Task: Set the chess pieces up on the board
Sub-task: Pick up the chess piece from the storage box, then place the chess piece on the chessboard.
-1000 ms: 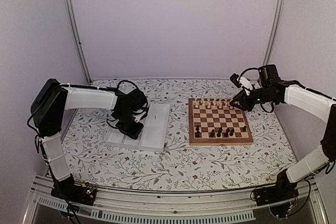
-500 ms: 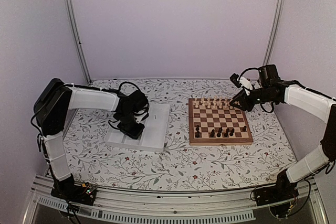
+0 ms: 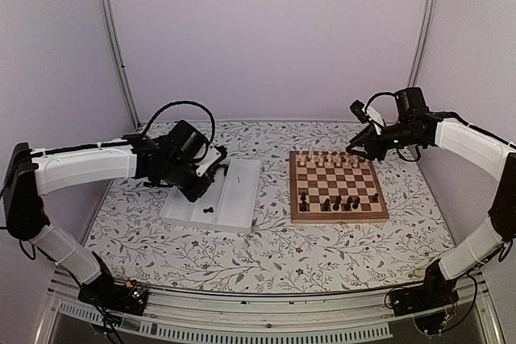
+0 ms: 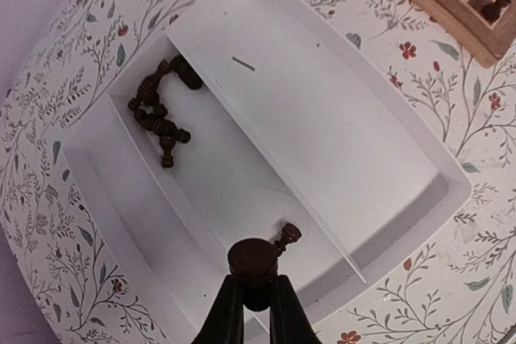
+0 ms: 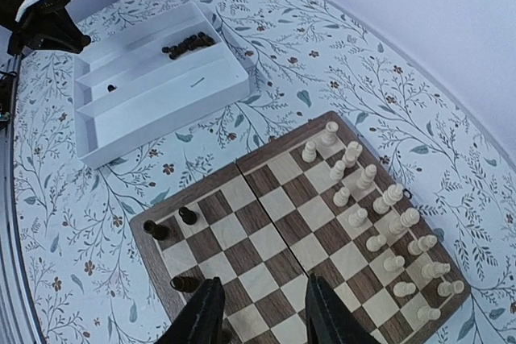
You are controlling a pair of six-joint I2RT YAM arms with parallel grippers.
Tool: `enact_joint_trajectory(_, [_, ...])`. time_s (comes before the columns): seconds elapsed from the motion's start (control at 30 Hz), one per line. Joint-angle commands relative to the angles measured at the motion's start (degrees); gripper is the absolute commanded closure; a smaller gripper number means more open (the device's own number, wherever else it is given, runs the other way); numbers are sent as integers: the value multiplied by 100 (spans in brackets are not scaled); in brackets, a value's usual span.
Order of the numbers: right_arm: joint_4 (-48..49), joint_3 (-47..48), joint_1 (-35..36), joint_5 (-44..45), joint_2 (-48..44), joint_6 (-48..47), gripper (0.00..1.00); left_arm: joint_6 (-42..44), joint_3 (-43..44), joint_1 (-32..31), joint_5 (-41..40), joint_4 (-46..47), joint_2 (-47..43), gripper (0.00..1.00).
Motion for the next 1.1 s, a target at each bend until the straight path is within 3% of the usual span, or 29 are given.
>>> enact_joint_trajectory(0.0, [-747, 774, 359, -759, 542, 11, 63, 764, -382, -161, -193, 930, -574, 100])
enact_joint_trajectory(0.1, [-1028, 1068, 755, -935, 910, -10, 63, 758, -425, -162, -31, 957, -646, 100])
enact_joint_trajectory(0.2, [-1163, 1251, 1203, -1007, 1176, -47, 64, 789, -438, -333, 764, 1065, -796, 99])
enact_joint_trajectory(0.33, [-1255, 1241, 1760, -1307, 1103, -758, 64, 402, -283, -286, 2674, 1279, -845, 98])
enact_joint_trajectory(0.5, [-1142, 975, 2709, -237, 541, -1978, 61, 50, 435, -247, 4404, 665, -157, 98])
enact_joint_trajectory(0.77, [-1005, 1407, 3722, 1486, 651, -2484, 61, -285, 1236, -232, 5707, 65, 726, 97])
enact_joint_trajectory(1.07, [-834, 1518, 4438, 2638, 898, -2788, 57, -357, 1491, -241, 6306, -54, 1047, 97])
